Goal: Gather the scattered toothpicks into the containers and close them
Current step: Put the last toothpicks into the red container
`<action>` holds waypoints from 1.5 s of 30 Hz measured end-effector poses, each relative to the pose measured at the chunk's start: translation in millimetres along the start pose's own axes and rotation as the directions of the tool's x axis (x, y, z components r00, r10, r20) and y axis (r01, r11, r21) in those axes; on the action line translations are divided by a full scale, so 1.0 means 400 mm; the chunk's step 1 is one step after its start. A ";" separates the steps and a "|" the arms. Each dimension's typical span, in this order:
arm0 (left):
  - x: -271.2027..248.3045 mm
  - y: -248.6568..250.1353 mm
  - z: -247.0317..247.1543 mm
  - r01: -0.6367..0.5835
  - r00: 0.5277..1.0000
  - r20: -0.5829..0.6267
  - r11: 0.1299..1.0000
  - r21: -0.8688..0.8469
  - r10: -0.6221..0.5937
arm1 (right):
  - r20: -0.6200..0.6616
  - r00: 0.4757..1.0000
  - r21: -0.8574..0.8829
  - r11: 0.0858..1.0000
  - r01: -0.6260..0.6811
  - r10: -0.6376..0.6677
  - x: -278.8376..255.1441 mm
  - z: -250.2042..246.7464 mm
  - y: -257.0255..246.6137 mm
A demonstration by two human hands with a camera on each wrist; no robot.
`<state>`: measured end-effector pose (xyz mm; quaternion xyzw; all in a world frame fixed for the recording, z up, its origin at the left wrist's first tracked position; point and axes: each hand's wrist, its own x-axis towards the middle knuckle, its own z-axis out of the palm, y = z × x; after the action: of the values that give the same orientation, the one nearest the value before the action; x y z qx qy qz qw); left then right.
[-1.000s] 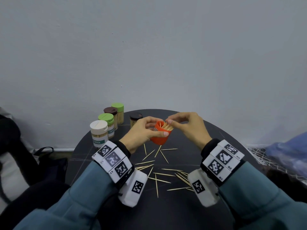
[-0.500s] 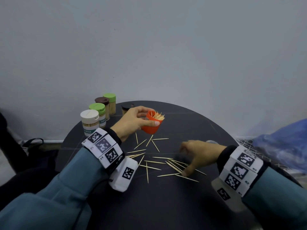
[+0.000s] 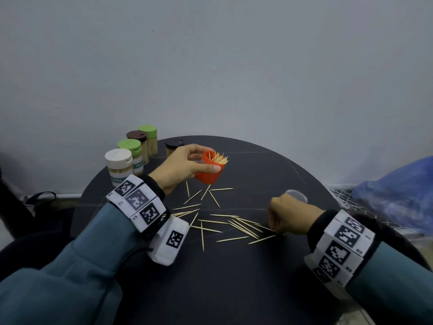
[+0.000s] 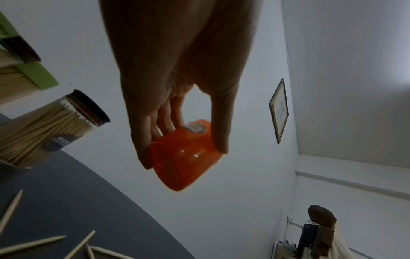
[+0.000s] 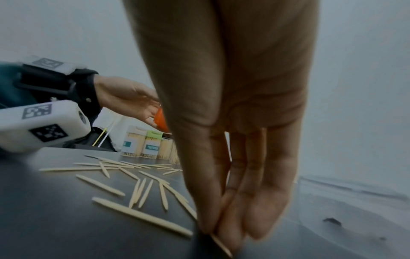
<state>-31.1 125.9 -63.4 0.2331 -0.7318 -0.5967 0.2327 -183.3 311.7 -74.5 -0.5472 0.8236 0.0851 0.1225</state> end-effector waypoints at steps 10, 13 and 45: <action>0.002 -0.004 -0.002 0.009 1.000 -0.003 1.000 0.014 -0.009 | -0.056 0.992 0.082 0.989 0.122 -0.117 0.049 -0.017 -0.053; 0.006 -0.004 -0.002 0.006 1.000 -0.003 1.000 0.009 -0.005 | 0.071 0.994 -0.033 0.996 0.085 -0.082 0.038 -0.023 -0.043; 0.006 -0.004 0.005 0.011 1.000 -0.001 1.000 0.018 -0.011 | 0.019 0.984 -0.017 0.984 0.178 -0.178 0.060 -0.030 -0.099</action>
<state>-34.2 125.6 -65.3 0.2395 -0.7358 -0.5912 0.2276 -156.9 272.2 -70.3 -0.6191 0.7694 0.0860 0.1316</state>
